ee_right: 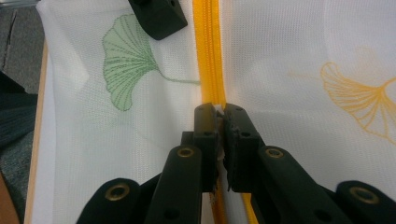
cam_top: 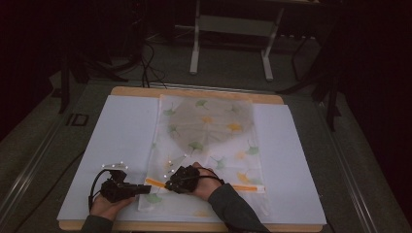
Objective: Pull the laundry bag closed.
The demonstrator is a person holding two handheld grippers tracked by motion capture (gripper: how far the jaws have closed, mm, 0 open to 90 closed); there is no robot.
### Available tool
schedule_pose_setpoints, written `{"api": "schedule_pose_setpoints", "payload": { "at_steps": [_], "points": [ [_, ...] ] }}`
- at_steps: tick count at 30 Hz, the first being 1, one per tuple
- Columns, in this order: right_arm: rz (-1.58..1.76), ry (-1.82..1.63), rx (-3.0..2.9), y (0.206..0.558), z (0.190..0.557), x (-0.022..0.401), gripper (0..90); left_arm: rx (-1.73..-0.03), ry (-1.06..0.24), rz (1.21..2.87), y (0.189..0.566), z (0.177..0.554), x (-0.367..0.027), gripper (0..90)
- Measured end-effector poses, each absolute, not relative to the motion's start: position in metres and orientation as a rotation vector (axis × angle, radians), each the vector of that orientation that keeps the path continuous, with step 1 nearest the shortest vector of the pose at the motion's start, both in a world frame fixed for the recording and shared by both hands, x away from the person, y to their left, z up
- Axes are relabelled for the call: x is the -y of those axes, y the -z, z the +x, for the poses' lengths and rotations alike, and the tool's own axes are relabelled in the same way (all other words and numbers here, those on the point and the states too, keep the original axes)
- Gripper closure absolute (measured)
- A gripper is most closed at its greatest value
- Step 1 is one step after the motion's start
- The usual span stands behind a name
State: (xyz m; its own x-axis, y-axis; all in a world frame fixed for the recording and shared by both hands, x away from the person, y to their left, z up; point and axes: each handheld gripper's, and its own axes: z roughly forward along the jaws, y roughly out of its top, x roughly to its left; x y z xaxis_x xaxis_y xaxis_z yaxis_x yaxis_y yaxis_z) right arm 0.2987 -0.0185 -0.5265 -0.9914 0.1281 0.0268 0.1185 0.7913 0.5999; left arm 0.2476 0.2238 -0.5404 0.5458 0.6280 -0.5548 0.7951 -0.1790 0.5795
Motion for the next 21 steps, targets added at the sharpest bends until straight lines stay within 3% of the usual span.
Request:
{"api": "schedule_pose_setpoints", "payload": {
  "at_steps": [21],
  "points": [
    [0.187, -0.926, -2.973, 0.524, 0.298, 0.031, 84.7, -1.158, 0.236, 1.888, 0.54, 0.247, -0.225, 88.3]
  ]
}}
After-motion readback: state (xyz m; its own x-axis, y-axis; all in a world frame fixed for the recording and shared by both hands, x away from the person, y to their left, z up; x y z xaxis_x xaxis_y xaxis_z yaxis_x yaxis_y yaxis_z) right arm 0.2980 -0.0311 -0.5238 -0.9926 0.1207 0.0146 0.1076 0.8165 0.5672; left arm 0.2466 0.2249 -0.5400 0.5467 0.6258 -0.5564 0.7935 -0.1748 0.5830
